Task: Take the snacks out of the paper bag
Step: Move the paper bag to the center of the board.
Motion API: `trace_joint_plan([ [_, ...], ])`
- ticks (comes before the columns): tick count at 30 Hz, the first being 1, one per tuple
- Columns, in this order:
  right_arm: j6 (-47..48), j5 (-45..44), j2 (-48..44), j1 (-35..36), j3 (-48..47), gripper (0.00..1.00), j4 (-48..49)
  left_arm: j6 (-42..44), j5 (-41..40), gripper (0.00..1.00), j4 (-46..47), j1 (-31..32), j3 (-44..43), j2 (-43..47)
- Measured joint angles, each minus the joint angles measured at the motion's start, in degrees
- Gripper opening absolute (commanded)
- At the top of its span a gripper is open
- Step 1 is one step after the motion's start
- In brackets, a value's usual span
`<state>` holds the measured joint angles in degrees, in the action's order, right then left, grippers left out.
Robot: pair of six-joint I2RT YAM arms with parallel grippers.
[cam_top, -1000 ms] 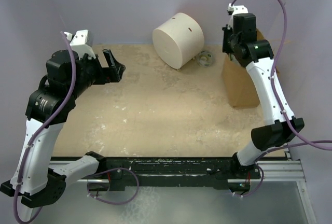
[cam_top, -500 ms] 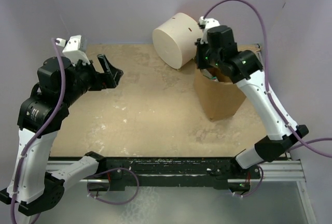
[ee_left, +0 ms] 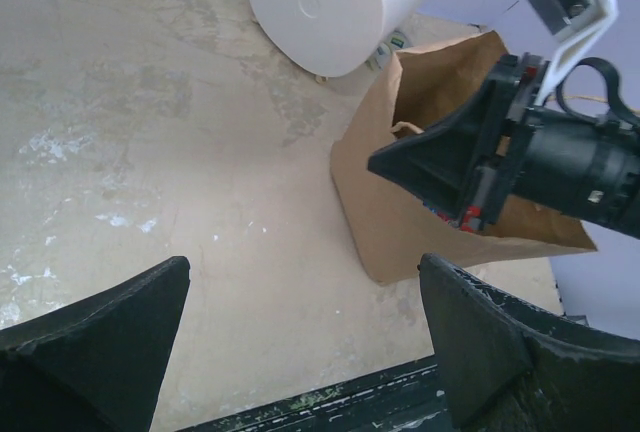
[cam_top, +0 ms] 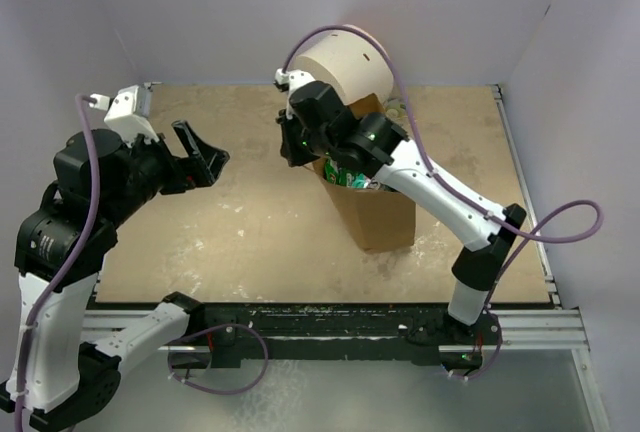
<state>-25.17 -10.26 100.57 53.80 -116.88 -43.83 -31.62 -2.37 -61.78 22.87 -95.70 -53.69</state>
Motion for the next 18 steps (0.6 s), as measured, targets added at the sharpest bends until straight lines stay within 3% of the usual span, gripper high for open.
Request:
trace_joint_plan([
  [7, -1.5, 2.3, 3.2, 1.8, -2.0, 0.08, 2.7, -2.2, -1.1, 0.99, -2.3, 0.0, -0.1, 2.8],
  [10, -2.1, 2.3, 3.2, 1.8, -2.0, 0.19, 3.4, -2.4, -1.4, 0.99, -3.4, 0.0, -0.6, 3.8],
  [14, -2.9, 2.2, 2.9, 1.7, -1.9, 0.48, 3.6, -3.4, -1.3, 0.99, -3.8, 0.0, -0.8, 4.2],
  [18, -3.4, 1.8, 0.2, 1.7, -0.6, 0.68, 3.3, -3.8, -0.4, 0.99, -3.7, 0.0, -1.0, 3.7],
])
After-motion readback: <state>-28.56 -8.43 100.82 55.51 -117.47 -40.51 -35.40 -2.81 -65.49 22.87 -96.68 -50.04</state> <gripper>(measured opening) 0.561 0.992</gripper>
